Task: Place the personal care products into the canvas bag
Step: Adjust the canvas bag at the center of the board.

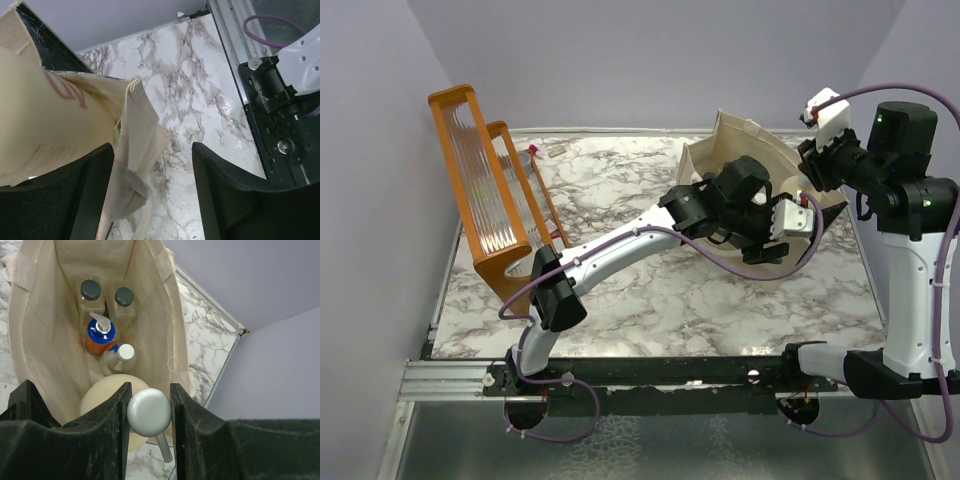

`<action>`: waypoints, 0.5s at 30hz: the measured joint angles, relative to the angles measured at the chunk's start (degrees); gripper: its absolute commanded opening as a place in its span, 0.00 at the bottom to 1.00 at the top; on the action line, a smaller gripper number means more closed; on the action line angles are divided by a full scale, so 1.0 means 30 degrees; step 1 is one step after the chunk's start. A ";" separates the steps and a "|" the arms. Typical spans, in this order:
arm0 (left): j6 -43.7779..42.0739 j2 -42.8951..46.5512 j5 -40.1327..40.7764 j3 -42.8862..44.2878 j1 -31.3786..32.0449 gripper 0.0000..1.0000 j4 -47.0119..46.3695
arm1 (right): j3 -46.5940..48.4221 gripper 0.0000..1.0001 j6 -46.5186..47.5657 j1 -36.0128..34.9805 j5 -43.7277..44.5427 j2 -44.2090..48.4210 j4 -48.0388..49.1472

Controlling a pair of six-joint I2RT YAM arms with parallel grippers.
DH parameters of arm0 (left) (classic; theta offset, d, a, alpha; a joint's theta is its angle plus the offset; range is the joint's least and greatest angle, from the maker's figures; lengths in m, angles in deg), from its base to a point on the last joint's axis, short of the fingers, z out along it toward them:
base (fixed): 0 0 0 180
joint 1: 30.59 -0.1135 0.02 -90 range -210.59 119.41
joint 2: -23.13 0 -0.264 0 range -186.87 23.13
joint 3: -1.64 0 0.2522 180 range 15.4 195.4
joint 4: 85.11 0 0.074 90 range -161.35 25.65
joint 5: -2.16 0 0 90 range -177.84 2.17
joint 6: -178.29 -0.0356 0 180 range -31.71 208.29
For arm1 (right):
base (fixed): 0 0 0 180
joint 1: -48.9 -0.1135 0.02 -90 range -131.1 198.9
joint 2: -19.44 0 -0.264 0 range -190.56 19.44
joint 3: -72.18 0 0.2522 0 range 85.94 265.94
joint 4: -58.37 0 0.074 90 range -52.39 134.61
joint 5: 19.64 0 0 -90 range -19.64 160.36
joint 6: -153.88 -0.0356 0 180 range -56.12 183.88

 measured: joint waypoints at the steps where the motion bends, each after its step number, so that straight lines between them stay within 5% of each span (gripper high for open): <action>1: -0.0109 -0.0087 0.0138 0.0000 0.0044 0.61 -0.0036 | -0.0044 0.01 0.0029 0.0000 0.0000 -0.0007 0.0000; 15: -0.0539 -0.1071 0.0918 0.0306 0.0219 0.00 -0.0678 | -0.1253 0.01 0.0801 0.0000 0.0925 -0.0175 -0.0342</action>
